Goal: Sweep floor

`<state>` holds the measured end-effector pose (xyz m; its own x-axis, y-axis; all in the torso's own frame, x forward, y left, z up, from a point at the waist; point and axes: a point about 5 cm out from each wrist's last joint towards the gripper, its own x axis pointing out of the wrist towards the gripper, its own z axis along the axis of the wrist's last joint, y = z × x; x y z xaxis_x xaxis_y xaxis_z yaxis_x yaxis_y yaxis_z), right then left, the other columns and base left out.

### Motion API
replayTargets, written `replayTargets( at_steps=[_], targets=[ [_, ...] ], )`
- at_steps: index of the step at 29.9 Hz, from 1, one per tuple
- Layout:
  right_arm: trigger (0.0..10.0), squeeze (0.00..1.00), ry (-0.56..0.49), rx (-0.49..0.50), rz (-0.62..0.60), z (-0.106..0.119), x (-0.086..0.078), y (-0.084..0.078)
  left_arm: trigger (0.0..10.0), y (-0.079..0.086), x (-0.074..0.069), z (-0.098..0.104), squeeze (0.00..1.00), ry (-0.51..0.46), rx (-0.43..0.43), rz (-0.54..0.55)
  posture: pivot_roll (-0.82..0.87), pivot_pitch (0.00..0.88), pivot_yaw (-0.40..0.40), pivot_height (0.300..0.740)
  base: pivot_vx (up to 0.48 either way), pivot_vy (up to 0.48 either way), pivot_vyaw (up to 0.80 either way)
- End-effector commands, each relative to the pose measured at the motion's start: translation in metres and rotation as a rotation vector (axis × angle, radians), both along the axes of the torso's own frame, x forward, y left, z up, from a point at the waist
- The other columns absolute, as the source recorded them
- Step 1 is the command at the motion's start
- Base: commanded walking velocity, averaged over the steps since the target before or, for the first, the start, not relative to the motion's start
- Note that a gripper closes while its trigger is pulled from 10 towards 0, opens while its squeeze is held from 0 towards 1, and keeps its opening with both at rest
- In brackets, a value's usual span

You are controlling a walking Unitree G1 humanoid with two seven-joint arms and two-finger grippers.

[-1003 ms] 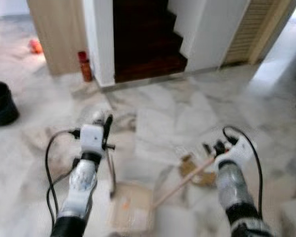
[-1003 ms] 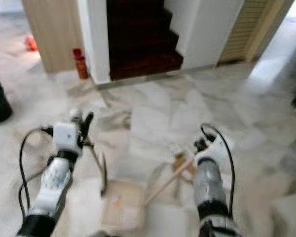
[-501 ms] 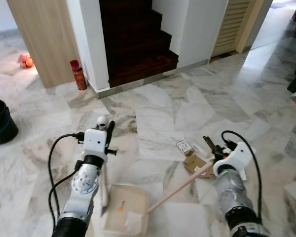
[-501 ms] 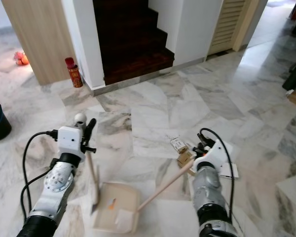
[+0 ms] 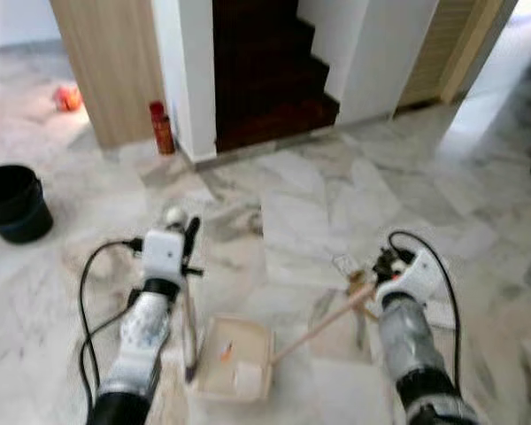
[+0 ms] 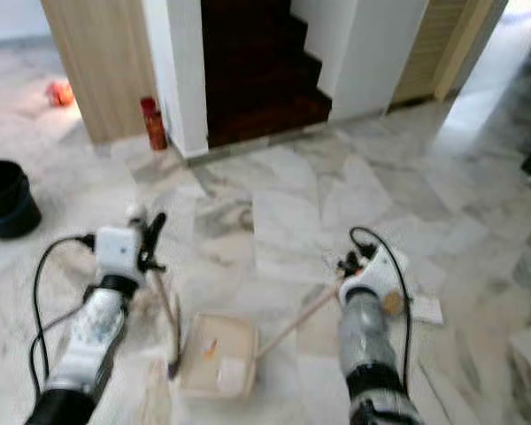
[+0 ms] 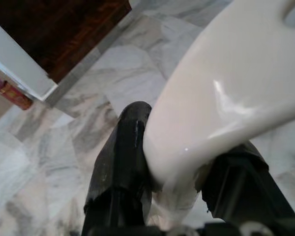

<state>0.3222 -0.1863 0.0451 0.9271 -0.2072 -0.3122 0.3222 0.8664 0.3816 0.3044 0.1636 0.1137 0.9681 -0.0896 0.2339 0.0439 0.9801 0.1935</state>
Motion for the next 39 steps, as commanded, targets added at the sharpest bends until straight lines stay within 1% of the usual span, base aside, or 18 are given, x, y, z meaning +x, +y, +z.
replayTargets(
  at_steps=[1,15,39],
  targets=[
    [10.0,0.0,-0.037,0.008,-0.033,0.0061,0.0017,-0.0076,10.0,-0.0104,0.0025,0.0121,0.0,-0.052,0.004,-0.036,0.03,0.0,-0.048,0.74,0.0,0.274,0.0],
    [10.0,0.0,-0.028,0.031,-0.043,0.0033,0.0002,-0.0075,10.0,-0.0093,0.0028,0.012,0.0,-0.048,0.007,-0.034,0.04,0.0,-0.045,0.74,0.0,0.274,0.0],
    [10.0,0.0,-0.022,0.036,-0.043,0.0008,-0.0019,-0.0062,10.0,-0.0088,0.0008,0.0109,0.0,-0.039,0.007,-0.034,0.04,0.0,-0.045,0.74,0.0,0.275,0.0]
  ],
)
